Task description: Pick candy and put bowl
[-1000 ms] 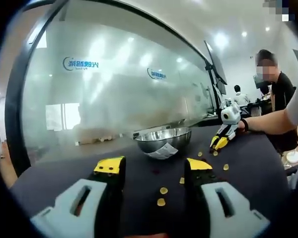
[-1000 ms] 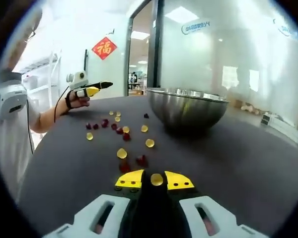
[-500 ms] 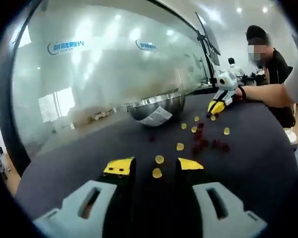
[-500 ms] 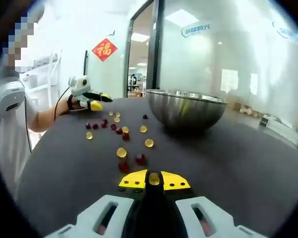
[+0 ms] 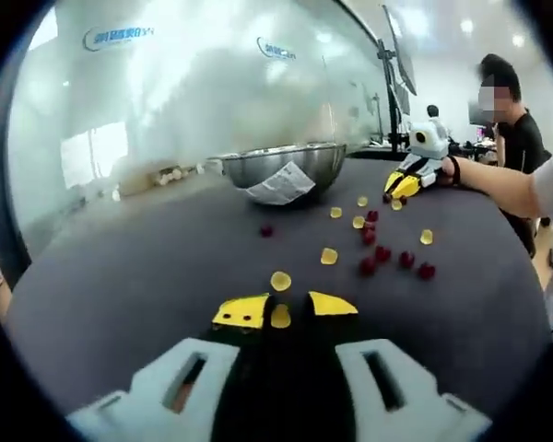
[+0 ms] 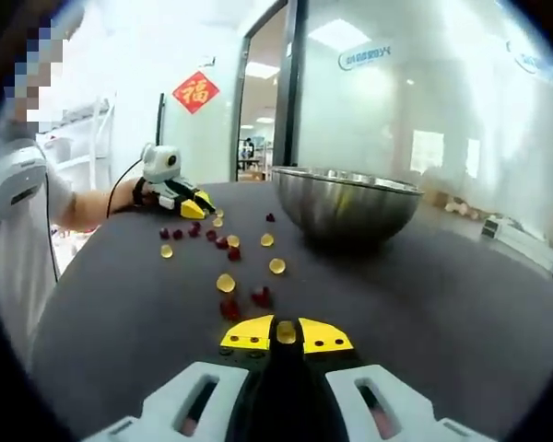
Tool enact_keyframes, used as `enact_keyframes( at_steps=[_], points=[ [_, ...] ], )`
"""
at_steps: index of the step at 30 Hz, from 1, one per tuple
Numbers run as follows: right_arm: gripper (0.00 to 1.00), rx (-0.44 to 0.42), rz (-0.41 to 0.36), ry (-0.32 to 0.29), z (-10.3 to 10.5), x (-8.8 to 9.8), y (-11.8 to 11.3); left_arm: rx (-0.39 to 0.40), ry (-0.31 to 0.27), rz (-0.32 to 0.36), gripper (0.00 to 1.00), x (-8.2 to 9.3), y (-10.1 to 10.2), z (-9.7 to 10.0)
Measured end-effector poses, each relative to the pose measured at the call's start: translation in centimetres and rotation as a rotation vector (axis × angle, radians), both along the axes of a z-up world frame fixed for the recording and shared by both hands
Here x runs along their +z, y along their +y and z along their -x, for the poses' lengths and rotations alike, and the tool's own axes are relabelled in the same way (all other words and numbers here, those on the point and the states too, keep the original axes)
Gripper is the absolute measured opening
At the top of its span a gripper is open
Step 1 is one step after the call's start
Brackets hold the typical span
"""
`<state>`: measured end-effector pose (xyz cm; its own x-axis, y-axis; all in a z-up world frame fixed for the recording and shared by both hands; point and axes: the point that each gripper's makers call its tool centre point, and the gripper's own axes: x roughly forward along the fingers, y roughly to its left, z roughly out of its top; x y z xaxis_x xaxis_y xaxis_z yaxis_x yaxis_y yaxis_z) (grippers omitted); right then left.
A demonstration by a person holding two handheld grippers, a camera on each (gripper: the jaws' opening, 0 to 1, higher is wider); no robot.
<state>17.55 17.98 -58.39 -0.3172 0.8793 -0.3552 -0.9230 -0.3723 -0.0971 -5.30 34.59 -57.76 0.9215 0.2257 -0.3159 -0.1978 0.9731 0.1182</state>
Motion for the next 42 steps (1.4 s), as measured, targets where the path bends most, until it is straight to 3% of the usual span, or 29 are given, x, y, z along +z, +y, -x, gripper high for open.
enact_keyframes(
  at_steps=[8,9,11,16,20,23,26,30,32,35,37,42],
  points=[
    [0.03,-0.019,-0.015,-0.017,-0.4,0.4,0.2,-0.015,-0.002,-0.006,0.00,0.0,-0.2,0.0],
    [0.03,-0.051,-0.057,-0.013,-0.9,1.3,0.5,-0.016,-0.002,-0.011,0.00,0.1,-0.2,0.0],
    [0.03,-0.073,-0.144,0.056,-1.6,4.1,0.6,-0.015,-0.002,-0.014,0.00,0.1,-0.2,0.1],
    [0.03,-0.101,-0.232,0.011,-2.7,8.9,2.2,-0.016,-0.003,-0.021,0.00,0.1,-0.2,0.1],
    [0.03,-0.103,-0.275,-0.007,-3.2,12.3,5.4,-0.019,-0.007,-0.027,0.00,0.1,-0.3,0.2],
    [0.03,-0.121,-0.313,0.010,-3.6,14.8,9.1,-0.020,-0.012,-0.040,0.00,0.2,-0.4,0.2],
    [0.03,-0.141,-0.297,0.009,-4.0,14.7,12.2,-0.019,-0.016,-0.048,0.00,0.2,-0.4,0.2],
    [0.04,-0.152,-0.262,0.074,-3.7,12.9,14.3,-0.025,-0.018,-0.056,0.00,0.3,-0.6,0.3],
    [0.05,-0.129,-0.235,0.107,-3.0,11.8,14.8,-0.025,-0.018,-0.054,0.00,0.2,-0.5,0.3],
    [0.07,-0.126,-0.232,0.092,-2.8,11.0,15.2,-0.025,-0.018,-0.053,0.00,0.2,-0.6,0.3],
    [0.17,-0.120,-0.231,0.101,-2.7,11.0,15.2,-0.025,-0.018,-0.053,0.00,0.2,-0.6,0.2],
    [0.16,-0.109,-0.252,0.098,-2.7,11.8,14.2,-0.027,-0.017,-0.056,0.00,0.2,-0.6,0.1]
  ],
)
